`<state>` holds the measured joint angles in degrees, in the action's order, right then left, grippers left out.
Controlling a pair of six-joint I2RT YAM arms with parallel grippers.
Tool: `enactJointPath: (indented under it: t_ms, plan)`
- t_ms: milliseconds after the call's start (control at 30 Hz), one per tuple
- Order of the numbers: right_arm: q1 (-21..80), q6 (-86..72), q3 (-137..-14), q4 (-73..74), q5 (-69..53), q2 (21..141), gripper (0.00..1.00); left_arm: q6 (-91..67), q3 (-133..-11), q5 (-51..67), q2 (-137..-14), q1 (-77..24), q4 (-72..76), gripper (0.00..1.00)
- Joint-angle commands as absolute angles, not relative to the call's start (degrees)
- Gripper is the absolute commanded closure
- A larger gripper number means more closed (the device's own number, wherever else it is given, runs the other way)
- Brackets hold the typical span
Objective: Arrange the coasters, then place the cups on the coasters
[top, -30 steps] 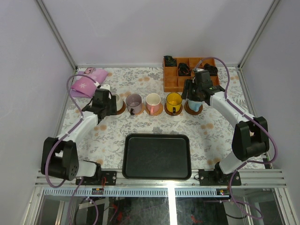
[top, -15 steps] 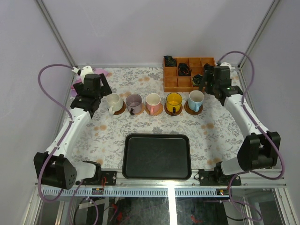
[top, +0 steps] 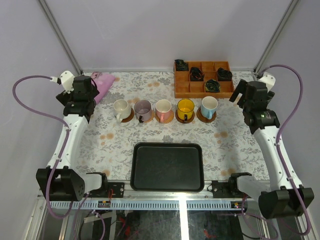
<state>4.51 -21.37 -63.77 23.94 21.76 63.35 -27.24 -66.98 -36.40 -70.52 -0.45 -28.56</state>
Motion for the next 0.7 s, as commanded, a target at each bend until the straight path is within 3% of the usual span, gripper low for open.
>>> enactJointPath:
  t_ms: [0, 333, 667]
  plan:
    - [4.8, -20.5, -62.3, 26.6, 29.4, 59.4, 0.04, -30.1, -66.8, -34.6, -69.6, 1.2, -28.0, 0.0]
    - [4.8, -21.5, -60.4, 26.4, 30.5, 54.6, 0.02, -27.5, -62.1, -29.4, -65.5, 1.3, -23.0, 0.0]
    - [4.8, -22.6, -60.6, 26.2, 29.5, 55.7, 0.01, -37.5, -60.3, -42.2, -64.4, 1.2, -26.2, 0.0]
